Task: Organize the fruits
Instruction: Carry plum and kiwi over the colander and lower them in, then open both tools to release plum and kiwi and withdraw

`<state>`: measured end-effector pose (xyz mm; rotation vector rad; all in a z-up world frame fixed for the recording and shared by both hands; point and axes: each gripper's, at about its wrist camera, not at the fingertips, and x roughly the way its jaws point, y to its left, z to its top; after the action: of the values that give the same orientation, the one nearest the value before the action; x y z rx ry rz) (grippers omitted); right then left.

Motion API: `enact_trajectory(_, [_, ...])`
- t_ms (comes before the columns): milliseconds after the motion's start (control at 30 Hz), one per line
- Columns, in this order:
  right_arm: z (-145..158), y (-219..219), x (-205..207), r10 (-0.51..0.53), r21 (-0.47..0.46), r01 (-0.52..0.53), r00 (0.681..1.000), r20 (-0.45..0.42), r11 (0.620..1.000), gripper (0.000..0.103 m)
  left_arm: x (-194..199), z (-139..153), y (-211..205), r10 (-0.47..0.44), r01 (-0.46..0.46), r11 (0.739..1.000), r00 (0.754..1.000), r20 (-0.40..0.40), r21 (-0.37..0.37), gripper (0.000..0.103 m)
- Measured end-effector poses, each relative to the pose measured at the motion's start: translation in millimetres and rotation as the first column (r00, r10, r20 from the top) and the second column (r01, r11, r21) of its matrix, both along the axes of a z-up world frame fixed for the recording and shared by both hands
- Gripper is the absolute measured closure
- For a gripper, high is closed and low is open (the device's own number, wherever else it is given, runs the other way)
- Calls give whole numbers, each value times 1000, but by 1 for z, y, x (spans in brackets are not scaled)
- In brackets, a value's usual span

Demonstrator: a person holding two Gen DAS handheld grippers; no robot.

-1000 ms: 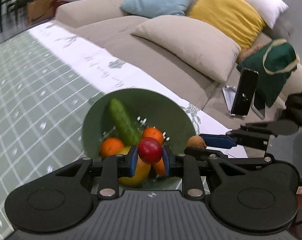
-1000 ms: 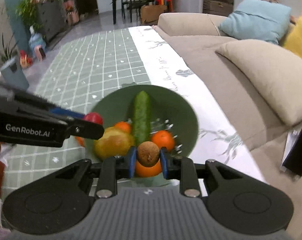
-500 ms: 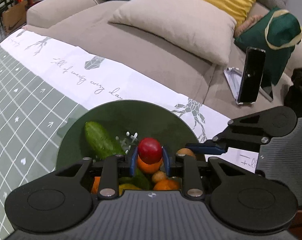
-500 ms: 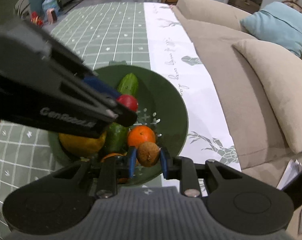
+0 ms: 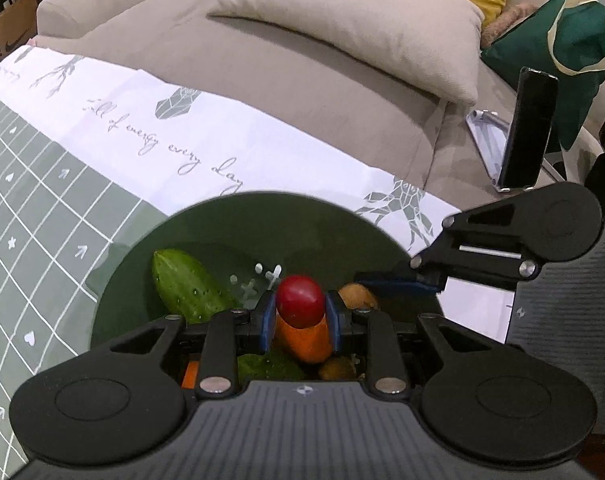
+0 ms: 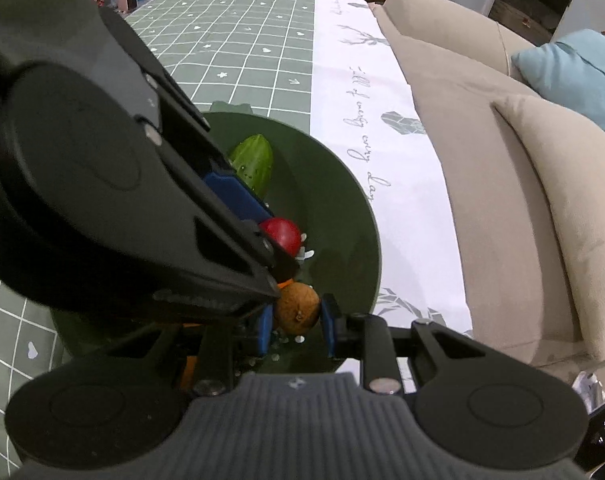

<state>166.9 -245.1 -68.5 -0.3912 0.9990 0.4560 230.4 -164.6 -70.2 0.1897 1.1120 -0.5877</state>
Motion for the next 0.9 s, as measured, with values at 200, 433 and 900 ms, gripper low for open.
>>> enact_trajectory(200, [-1,0,-3,8,19,-8,1000,3,1000,82,4,-6,5,54,-54,999,998,-22,-5,73])
enact_trajectory(433, [2,-4,-3,-11,65,12,1000,-7,998,82,3,-3,8,67,-67,998,998,-14,-11,68])
enact_trajectory(900, [4,-7,16,-53,128,55,998,-13,990,82,-15,36,53,127,-124,991,989,77,-40,58])
